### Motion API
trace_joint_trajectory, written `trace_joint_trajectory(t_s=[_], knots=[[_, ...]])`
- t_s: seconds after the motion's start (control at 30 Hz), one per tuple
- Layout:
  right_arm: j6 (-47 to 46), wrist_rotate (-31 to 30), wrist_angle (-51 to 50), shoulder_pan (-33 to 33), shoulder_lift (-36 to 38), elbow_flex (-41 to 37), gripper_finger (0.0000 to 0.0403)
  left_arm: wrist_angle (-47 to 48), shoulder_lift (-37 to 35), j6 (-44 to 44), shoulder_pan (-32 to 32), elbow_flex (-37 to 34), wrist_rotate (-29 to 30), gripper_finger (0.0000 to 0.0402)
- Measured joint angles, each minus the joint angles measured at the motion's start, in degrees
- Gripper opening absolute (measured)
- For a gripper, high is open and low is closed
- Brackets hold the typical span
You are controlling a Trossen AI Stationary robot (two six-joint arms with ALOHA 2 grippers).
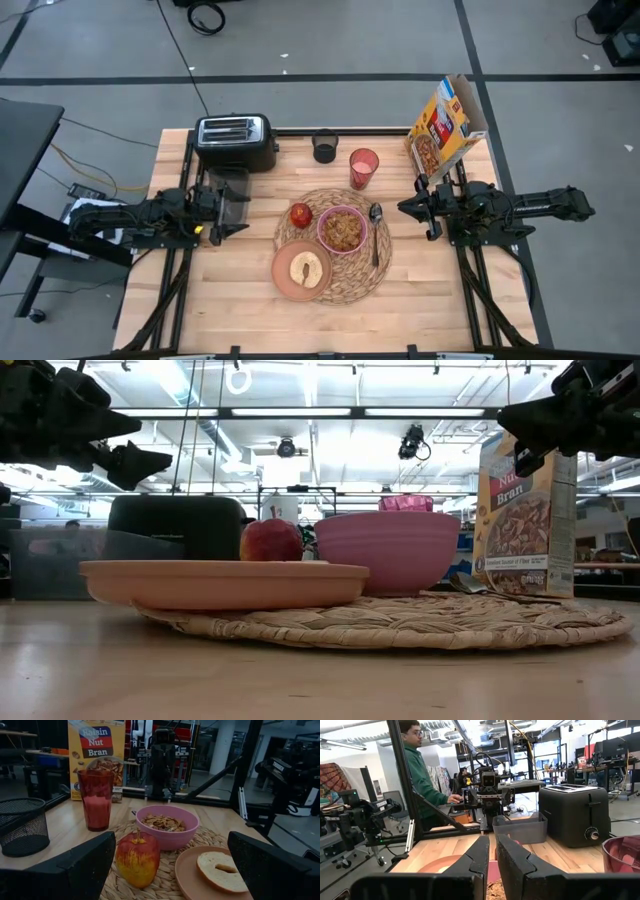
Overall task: Arrange a breakfast setting
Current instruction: Return to Home Position
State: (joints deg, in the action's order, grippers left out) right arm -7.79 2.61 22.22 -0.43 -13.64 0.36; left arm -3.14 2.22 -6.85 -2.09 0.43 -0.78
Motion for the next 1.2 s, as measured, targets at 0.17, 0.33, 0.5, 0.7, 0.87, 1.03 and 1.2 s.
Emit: trace_joint_trajectory(t_s=[0.17,0.33,0.5,0.7,0.87,1.03,1.2], knots=[[0.0,0.0,0.0,-0.02,0.01,0.0,0.0046,-0.02,0.0,0.0,0.0,0.0,0.0,0.0391],[0.0,0.0,0.0,0.0,0.0,0.0,0.0046,-0.02,0.0,-0.01,0.0,-0.01,0.01,0.0391],[0.0,0.0,0.0,-0.01,0.0,0.0,0.0046,-0.03,0.0,-0.02,0.01,-0.02,0.01,0.0391],[0.0,0.0,0.0,0.0,0.0,0.0,0.0046,-0.02,0.0,-0.02,0.0,-0.02,0.02,0.0391],[0.0,0.0,0.0,0.0,0.02,0.0,0.0046,-0.02,0.0,-0.02,0.0,-0.02,0.02,0.0391],[0.0,0.0,0.0,-0.01,0.0,0.0,0.0046,-0.03,0.0,-0.02,0.0,-0.02,0.02,0.0391],[0.0,0.0,0.0,0.0,0.0,0.0,0.0046,-0.02,0.0,-0.02,0.0,-0.02,0.02,0.0391]])
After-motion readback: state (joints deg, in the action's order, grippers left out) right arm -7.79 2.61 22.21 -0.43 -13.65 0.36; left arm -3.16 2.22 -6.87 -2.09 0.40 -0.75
